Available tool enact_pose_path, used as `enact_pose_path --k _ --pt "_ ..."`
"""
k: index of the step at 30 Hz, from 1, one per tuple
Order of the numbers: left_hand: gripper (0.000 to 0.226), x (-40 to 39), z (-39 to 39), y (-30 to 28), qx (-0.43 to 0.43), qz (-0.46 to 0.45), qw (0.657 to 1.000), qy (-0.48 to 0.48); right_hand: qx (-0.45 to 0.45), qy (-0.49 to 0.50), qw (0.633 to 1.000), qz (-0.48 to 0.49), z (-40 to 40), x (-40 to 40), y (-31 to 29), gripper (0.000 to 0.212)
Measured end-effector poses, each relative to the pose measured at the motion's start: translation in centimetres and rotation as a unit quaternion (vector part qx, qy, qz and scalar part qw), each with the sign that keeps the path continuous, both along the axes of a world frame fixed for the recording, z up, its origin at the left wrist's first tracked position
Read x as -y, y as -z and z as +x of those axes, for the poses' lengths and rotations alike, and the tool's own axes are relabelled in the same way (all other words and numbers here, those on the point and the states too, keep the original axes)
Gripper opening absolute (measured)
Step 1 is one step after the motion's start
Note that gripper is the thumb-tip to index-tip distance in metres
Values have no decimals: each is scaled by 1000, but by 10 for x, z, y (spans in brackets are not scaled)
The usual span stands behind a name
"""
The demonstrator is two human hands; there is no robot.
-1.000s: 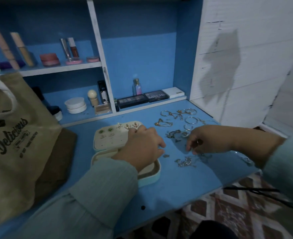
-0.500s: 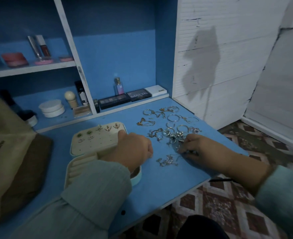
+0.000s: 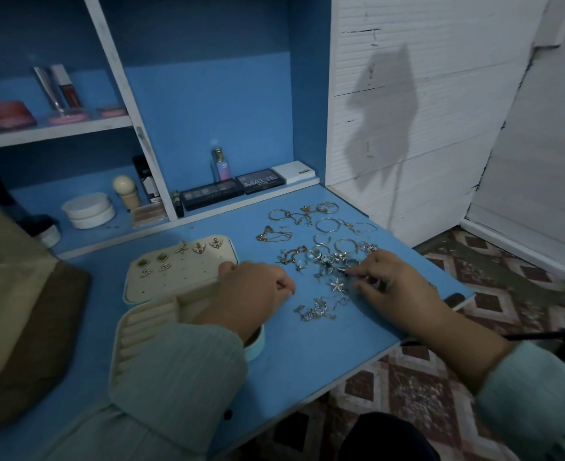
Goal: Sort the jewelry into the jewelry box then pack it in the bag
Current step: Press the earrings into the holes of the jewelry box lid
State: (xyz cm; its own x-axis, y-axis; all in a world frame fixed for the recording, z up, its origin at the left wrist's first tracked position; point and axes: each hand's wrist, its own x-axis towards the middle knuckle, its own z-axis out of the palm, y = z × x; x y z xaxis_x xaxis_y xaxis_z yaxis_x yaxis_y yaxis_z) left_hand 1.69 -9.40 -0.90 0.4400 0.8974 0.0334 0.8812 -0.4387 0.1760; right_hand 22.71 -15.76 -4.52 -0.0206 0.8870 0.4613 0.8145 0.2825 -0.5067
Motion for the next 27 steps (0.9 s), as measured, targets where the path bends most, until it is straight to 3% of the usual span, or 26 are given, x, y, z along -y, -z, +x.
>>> enact_pose_path --k 6,11,14,22,27 --pt "14 2 0 0 9 -7 1000 -14 63 0 998 -4 -10 -3 2 27" --pt "18 4 -1 -1 11 -18 1000 -17 79 1 996 -32 -17 -10 -2 15" --pt "19 3 -1 0 15 -21 1000 -18 50 0 998 -44 -19 -10 -5 4" --pt "18 3 -2 1 9 -11 1000 -14 -50 30 993 -101 -19 -5 -12 11" --pt "17 3 0 0 2 -9 1000 -12 -116 50 988 -87 -21 -8 -17 13"
